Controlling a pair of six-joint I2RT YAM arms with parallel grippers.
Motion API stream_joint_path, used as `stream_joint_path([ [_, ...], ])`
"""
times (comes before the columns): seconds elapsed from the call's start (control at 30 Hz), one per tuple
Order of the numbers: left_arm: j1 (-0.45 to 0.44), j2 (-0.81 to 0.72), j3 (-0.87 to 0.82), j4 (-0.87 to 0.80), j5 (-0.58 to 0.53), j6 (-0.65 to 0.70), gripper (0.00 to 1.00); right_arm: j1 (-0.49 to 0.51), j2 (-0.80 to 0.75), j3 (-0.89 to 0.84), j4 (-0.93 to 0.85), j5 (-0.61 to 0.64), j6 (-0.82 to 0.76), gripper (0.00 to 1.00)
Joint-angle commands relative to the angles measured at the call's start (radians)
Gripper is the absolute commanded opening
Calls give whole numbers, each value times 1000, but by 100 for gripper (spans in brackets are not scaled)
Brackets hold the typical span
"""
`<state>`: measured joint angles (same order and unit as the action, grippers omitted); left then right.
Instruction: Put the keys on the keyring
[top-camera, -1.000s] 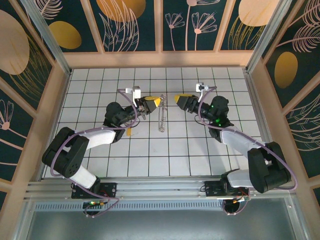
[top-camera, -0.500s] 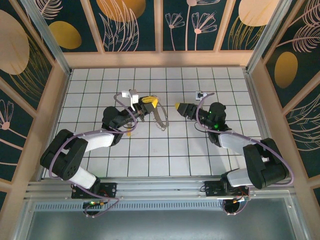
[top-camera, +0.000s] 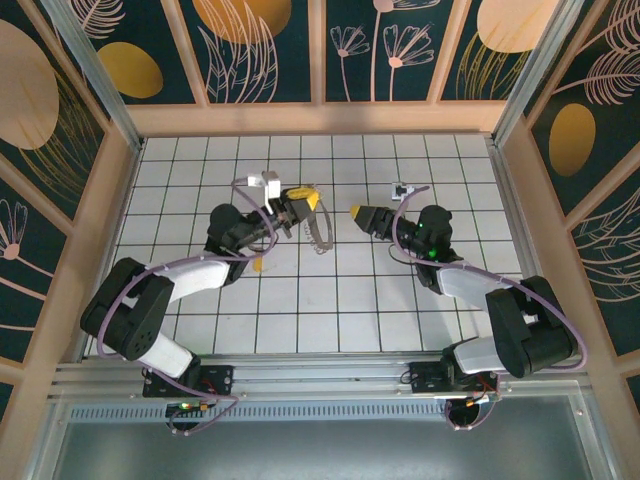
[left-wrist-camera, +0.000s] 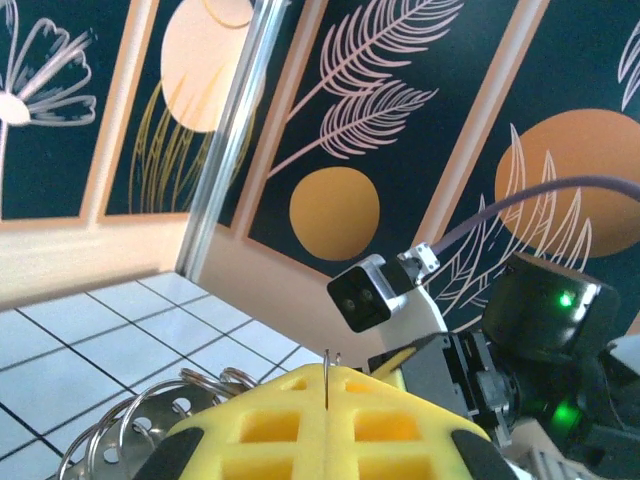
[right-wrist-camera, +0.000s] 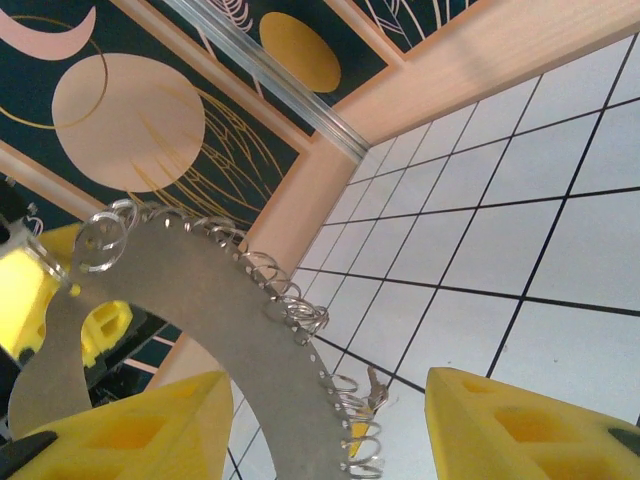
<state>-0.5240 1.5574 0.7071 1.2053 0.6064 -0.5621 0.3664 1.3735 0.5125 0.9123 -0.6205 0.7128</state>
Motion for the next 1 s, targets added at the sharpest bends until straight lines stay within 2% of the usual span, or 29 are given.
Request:
stream_joint_path([
  [0.0, -4, 37, 86, -69, 73, -153, 0, 6, -11, 47, 35, -10, -13, 54],
  [0.13, -5, 72, 99, -4, 116, -295, 0, 7, -24, 58, 20, -13, -25, 53],
  [0.33, -4, 78, 103, -1, 153, -380, 0, 7, -79, 48, -9, -2, -47, 52],
  [0.57, -4, 50, 90, -31, 171, -389, 0, 8, -124, 45, -28, -8, -61, 51],
  [0.97, -4, 1, 79, -124, 164, -329, 0, 39, -133, 65, 11, -81, -60, 49],
])
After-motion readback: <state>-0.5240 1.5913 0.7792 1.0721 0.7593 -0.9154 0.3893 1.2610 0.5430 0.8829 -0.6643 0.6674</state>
